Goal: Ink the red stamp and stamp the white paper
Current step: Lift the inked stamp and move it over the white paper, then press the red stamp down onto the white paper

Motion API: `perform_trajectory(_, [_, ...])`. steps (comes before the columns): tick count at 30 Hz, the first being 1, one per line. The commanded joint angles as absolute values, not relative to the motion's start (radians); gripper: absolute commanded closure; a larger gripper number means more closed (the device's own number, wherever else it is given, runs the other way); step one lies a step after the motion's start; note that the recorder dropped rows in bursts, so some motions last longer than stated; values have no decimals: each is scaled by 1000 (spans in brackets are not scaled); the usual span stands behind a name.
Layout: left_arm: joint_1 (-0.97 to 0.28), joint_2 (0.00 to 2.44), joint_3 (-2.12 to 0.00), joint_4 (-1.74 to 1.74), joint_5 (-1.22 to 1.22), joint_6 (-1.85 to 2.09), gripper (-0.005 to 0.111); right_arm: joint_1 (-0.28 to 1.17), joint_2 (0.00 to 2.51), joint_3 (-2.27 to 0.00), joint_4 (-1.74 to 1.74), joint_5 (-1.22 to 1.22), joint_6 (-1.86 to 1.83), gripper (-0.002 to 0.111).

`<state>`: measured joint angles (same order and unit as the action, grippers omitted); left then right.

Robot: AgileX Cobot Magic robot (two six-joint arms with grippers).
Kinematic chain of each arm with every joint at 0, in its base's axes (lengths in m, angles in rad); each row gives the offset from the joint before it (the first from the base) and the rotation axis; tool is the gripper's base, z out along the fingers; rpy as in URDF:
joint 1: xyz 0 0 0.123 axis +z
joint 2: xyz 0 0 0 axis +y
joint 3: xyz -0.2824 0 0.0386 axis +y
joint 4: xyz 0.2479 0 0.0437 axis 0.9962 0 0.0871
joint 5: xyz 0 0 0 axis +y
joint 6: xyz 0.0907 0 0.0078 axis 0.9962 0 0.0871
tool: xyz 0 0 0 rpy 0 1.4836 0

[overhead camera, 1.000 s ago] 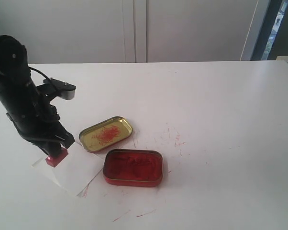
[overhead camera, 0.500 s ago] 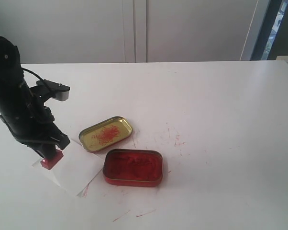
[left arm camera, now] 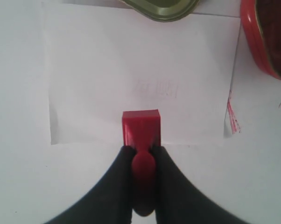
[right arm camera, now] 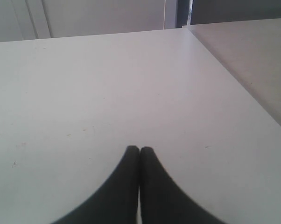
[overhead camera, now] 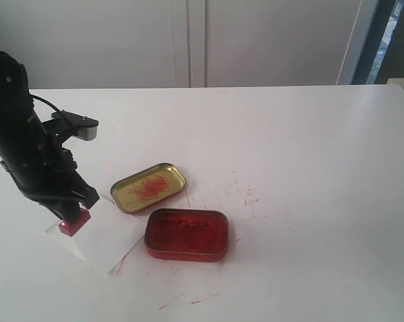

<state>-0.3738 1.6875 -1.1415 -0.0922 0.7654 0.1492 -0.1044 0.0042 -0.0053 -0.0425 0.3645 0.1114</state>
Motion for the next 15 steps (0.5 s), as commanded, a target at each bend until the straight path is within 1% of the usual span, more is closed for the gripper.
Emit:
perform_trajectory(1, [-371, 1675, -1140, -111, 771, 202, 107, -100, 0, 0, -45, 350, 110, 108])
perform_trajectory(8, [-342, 1671, -1136, -148, 810, 227, 107, -100, 0, 0, -45, 350, 110, 108])
perform_trajectory(15, [-311, 1589, -1081, -168, 789, 239, 107, -100, 0, 0, -45, 350, 110, 108])
